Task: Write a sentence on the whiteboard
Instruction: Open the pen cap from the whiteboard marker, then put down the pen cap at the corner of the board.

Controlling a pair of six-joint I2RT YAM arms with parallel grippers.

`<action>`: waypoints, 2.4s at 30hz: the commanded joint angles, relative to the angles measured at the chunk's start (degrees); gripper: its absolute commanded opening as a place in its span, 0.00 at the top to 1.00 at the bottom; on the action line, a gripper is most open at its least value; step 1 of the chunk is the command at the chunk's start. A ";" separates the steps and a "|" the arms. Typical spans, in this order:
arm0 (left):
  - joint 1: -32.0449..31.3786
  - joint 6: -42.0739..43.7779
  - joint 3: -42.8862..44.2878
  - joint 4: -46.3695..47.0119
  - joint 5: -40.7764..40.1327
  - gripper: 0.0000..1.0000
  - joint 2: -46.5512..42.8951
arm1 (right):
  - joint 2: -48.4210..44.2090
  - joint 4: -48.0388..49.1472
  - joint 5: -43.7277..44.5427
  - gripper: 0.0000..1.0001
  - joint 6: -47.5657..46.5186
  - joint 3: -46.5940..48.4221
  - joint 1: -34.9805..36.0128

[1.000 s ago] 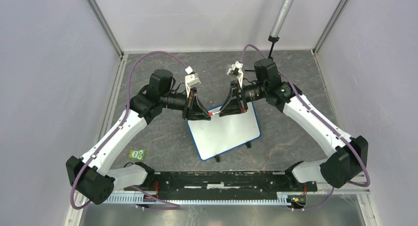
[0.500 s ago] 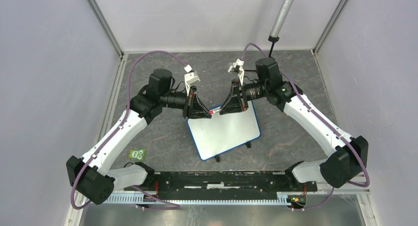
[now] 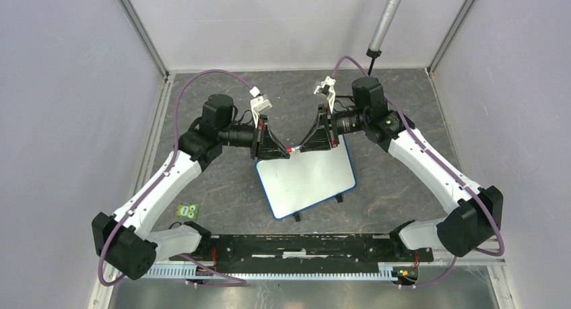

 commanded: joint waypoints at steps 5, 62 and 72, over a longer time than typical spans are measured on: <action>-0.30 -3.45 -0.61 2.04 -2.67 0.98 0.80 | -1.53 9.51 0.17 0.78 4.77 -0.44 0.25; 23.52 27.77 -2.87 -20.95 -51.25 0.90 22.11 | -9.02 -13.08 16.79 1.00 -28.42 -4.87 1.43; 23.51 27.80 -1.28 -19.10 -51.60 0.83 28.58 | -8.98 -10.17 22.18 1.00 -29.06 -7.69 7.26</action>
